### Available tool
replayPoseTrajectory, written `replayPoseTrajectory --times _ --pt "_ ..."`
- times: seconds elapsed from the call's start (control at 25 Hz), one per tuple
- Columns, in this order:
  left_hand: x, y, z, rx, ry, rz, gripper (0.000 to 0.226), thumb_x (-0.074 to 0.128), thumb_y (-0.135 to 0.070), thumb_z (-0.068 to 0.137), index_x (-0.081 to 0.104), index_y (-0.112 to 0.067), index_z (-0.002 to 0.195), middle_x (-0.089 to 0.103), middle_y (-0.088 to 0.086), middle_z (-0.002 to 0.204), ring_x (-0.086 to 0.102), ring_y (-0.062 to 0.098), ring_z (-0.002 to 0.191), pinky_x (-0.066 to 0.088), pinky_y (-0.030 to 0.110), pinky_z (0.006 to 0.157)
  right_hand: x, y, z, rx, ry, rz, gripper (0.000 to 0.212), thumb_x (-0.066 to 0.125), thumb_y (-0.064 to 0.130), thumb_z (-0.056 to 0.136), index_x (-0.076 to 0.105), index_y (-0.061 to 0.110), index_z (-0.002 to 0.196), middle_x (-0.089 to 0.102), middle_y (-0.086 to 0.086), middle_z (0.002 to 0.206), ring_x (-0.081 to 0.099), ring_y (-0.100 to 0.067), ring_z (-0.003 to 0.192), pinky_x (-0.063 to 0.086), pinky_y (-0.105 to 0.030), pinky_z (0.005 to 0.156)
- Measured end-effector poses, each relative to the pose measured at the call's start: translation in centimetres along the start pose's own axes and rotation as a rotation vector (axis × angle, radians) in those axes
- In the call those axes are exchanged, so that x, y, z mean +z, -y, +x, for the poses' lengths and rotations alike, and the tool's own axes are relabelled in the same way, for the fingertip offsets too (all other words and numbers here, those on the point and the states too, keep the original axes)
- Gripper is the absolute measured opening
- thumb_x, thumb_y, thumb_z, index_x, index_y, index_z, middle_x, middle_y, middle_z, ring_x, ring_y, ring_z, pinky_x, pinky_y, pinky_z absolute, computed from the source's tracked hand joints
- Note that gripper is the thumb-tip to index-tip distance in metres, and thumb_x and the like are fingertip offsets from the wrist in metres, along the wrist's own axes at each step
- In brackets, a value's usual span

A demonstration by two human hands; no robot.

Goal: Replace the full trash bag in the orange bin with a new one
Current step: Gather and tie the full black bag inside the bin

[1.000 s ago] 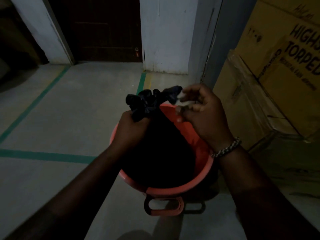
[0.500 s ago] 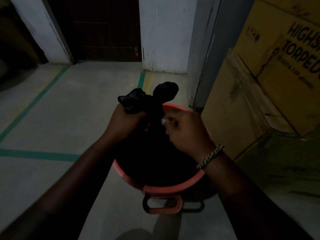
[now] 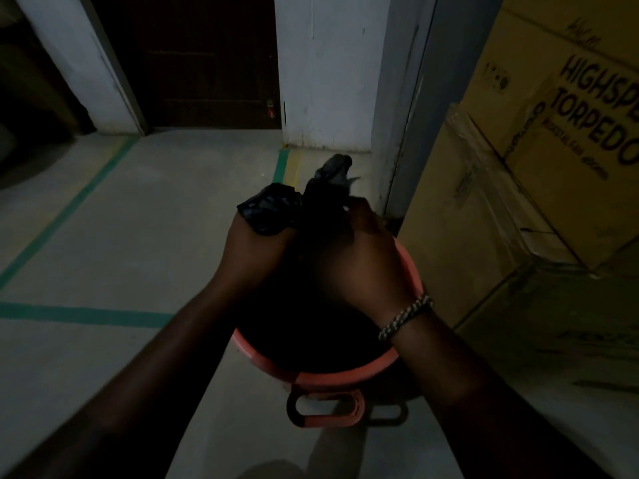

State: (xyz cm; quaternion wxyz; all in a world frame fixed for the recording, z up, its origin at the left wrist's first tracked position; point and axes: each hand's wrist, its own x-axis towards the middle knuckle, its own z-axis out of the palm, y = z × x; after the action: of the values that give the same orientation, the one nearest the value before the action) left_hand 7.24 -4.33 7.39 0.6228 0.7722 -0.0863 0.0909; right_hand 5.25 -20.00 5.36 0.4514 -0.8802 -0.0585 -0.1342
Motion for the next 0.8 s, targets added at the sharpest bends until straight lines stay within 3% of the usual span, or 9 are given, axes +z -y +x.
replayPoseTrajectory --times 0.12,0.24,0.32,0.4,0.48,0.56,0.64,0.72,0.8 --pt "0.7 -0.2 -0.3 0.011 0.097 -0.013 0.024 0.066 0.004 0.077 0.055 -0.017 0.074 0.062 -0.011 0.065 0.057 0.001 0.059 0.046 0.018 0.056 1.0 -0.6 -0.1 0.028 0.279 0.15 0.09 0.087 0.023 0.071 0.036 0.026 0.145 0.066 0.007 0.125 0.063 -0.007 0.114 0.053 -0.033 0.099" --pt "0.9 -0.6 -0.7 -0.062 0.151 -0.103 0.02 0.074 0.007 0.078 0.059 -0.005 0.085 0.066 0.01 0.071 0.064 0.013 0.062 0.053 0.028 0.054 1.4 -1.0 0.0 -0.024 0.328 0.178 0.047 0.083 0.011 0.075 0.063 0.022 0.116 0.069 0.01 0.109 0.067 -0.011 0.109 0.053 -0.022 0.093" --pt "0.6 -1.5 -1.1 -0.138 0.197 -0.254 0.032 0.079 0.007 0.076 0.066 -0.005 0.103 0.071 0.009 0.08 0.067 0.018 0.064 0.056 0.029 0.056 0.7 -0.5 0.1 -0.032 0.202 0.082 0.026 0.073 0.01 0.083 0.069 0.027 0.101 0.07 0.011 0.099 0.068 -0.013 0.103 0.053 -0.017 0.082" --pt "-0.1 -1.3 -0.8 -0.093 0.217 -0.218 0.053 0.082 0.006 0.072 0.065 -0.01 0.12 0.075 0.004 0.095 0.07 0.018 0.069 0.058 0.03 0.059 -0.1 -0.6 0.5 -0.048 0.19 0.039 0.021 0.069 0.014 0.086 0.072 0.025 0.104 0.072 0.011 0.097 0.067 0.001 0.095 0.053 -0.016 0.08" --pt "-1.4 -0.2 0.0 -0.009 0.234 -0.099 0.071 0.086 0.003 0.066 0.061 -0.016 0.13 0.07 0.001 0.12 0.072 0.016 0.096 0.061 0.034 0.078 -1.0 -0.7 0.9 -0.029 0.181 0.02 0.004 0.071 0.019 0.087 0.071 0.02 0.091 0.069 0.015 0.08 0.062 0.013 0.076 0.05 -0.01 0.069" --pt "-2.5 2.0 0.9 0.095 0.302 0.1 0.094 0.094 -0.016 0.059 0.051 -0.024 0.142 0.054 0.001 0.142 0.059 0.017 0.126 0.05 0.045 0.106 -1.6 -1.4 1.6 -0.063 0.094 -0.092 0.024 0.065 0.037 0.086 0.066 0.018 0.071 0.065 0.008 0.066 0.065 -0.001 0.065 0.056 -0.033 0.061" --pt "-2.3 4.7 0.6 0.11 0.428 0.396 0.12 0.093 -0.055 0.044 0.039 -0.033 0.149 0.039 -0.002 0.154 0.039 0.016 0.143 0.033 0.046 0.119 -1.7 -1.7 2.0 -0.083 0.071 -0.118 0.04 0.059 0.042 0.083 0.055 0.01 0.059 0.059 -0.001 0.055 0.062 -0.017 0.056 0.048 -0.044 0.049" --pt "-1.3 8.3 -1.3 -0.154 0.591 0.493 0.121 0.089 -0.068 0.034 0.049 -0.024 0.14 0.05 -0.008 0.144 0.044 0.009 0.137 0.036 0.03 0.115 -1.4 -0.7 2.0 -0.04 0.099 -0.01 0.039 0.063 0.027 0.085 0.05 0.007 0.055 0.055 -0.002 0.05 0.054 -0.01 0.05 0.041 -0.037 0.046" --pt "0.4 10.5 -3.3 -0.341 0.667 0.54 0.096 0.09 -0.062 0.046 0.063 -0.01 0.122 0.068 -0.003 0.116 0.066 0.016 0.111 0.053 0.015 0.087 -1.2 0.8 1.5 0.055 0.158 0.075 0.039 0.063 0.014 0.091 0.049 0.012 0.055 0.054 0.005 0.046 0.046 0.001 0.042 0.034 -0.018 0.043"
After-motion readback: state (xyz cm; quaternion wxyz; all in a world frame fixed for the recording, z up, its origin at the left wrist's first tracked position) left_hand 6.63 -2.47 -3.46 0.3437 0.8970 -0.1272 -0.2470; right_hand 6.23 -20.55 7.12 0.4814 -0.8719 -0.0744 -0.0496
